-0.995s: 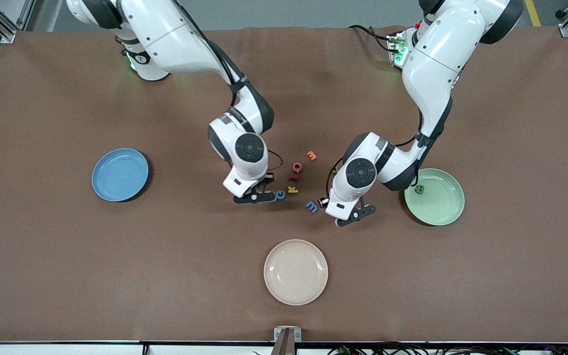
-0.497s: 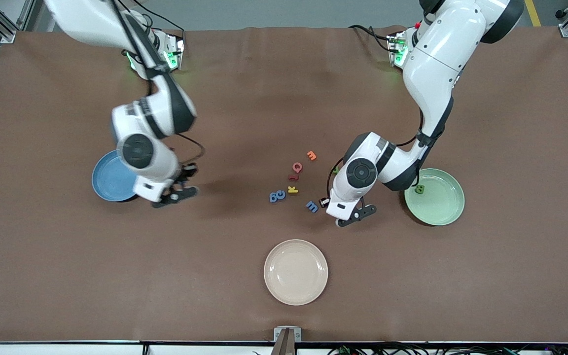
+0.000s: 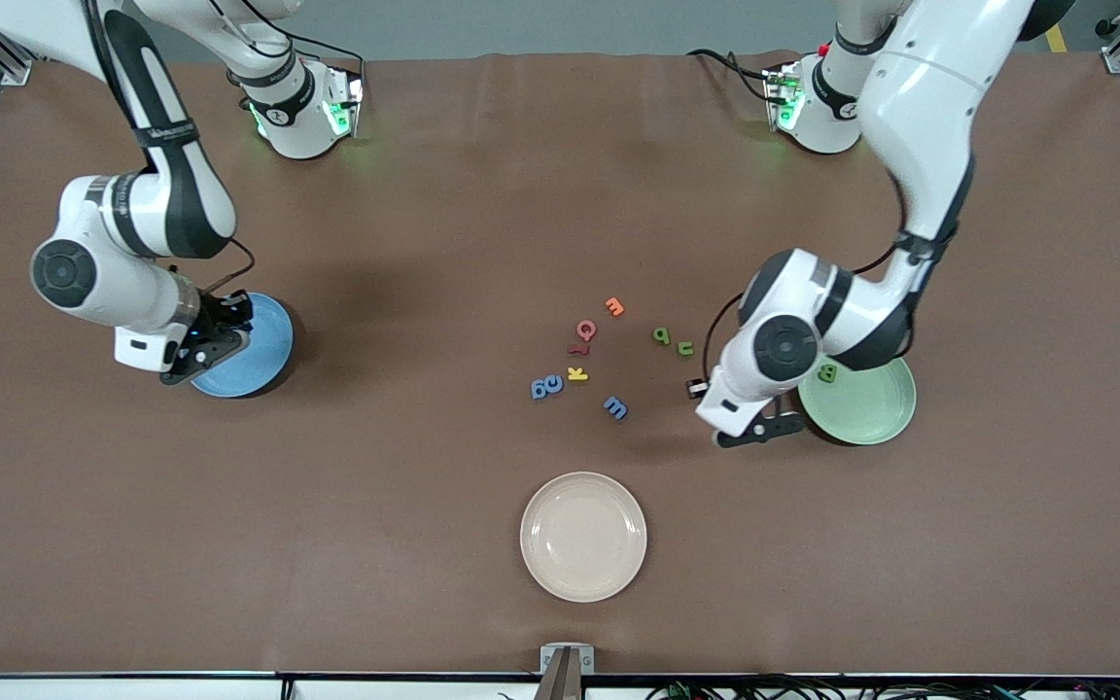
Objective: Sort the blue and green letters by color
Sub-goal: 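Carry the x to the blue plate while the left carries N, then open both grippers over the plates, dropping the x and N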
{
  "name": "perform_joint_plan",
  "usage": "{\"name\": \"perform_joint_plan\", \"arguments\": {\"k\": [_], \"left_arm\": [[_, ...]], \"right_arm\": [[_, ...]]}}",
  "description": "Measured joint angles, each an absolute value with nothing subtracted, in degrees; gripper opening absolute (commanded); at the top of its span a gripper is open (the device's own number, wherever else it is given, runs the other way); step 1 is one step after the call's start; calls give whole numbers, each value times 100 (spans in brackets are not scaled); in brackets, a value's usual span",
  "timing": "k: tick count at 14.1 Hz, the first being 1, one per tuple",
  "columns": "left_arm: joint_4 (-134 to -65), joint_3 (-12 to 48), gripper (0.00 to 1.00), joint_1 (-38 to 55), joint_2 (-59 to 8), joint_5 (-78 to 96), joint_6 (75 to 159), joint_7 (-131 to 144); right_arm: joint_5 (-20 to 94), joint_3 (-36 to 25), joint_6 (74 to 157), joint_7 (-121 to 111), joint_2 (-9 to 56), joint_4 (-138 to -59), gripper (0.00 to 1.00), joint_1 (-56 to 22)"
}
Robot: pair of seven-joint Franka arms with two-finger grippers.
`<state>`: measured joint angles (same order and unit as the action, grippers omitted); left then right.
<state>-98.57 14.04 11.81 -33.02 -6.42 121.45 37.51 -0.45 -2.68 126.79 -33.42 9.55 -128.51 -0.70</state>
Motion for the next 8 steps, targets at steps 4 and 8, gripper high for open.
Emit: {"name": "perform_joint_plan", "arguments": {"k": [4,8], "left_arm": [[-10695,2022,22,-84,-2697,-649,12154,2678],[-11389,2560,23,-1340,-2485,-1064,12462,1912]], "right_arm": [[-45,-251,13010,-3557,955,-13137,100,164],[-45,-194,13003,-3537,948,-13138,100,164]]}}
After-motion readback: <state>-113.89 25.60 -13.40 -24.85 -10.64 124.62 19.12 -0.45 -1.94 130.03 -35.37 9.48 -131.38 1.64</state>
